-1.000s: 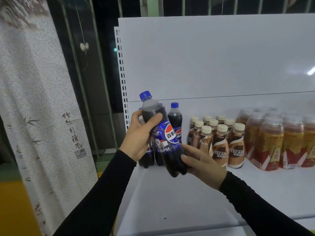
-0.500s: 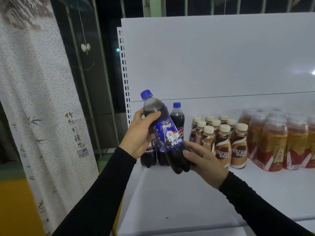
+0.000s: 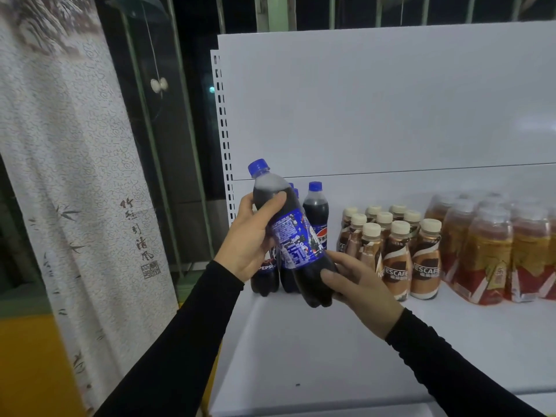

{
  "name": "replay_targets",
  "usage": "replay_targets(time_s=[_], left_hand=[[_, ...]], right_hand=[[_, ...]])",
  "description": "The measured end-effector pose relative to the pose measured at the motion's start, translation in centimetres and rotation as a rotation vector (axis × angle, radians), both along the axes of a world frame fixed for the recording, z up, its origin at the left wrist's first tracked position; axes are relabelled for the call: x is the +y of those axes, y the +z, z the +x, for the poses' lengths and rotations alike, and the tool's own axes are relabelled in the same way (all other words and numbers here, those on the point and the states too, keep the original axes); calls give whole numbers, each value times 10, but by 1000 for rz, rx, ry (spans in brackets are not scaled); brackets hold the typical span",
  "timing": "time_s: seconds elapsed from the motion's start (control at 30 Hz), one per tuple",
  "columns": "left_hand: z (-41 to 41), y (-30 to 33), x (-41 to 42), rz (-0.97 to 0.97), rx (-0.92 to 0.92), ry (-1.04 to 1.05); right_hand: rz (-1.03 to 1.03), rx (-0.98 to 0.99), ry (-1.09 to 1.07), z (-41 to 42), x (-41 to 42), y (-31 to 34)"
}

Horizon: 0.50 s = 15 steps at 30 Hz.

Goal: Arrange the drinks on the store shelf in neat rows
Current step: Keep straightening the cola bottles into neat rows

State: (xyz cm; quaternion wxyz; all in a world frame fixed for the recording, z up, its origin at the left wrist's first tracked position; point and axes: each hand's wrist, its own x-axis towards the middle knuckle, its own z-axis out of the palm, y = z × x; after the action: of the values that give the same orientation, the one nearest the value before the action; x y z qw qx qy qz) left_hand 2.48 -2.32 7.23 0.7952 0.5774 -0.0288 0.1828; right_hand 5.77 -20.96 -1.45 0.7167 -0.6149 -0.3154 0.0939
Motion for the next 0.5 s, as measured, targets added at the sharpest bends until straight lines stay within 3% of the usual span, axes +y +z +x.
replay_targets(time_s=[0.13,0.3,0.5], left_hand=[[0,-1,4,0,21,35],[-1,-2,-1,63,1,128],[-3,2,2,104,-10,40]], right_hand=[[-14,64,42,2,0,-2],[-262,-202,-78,-8,6,8],[-62,-64,-15,-2,2,4]])
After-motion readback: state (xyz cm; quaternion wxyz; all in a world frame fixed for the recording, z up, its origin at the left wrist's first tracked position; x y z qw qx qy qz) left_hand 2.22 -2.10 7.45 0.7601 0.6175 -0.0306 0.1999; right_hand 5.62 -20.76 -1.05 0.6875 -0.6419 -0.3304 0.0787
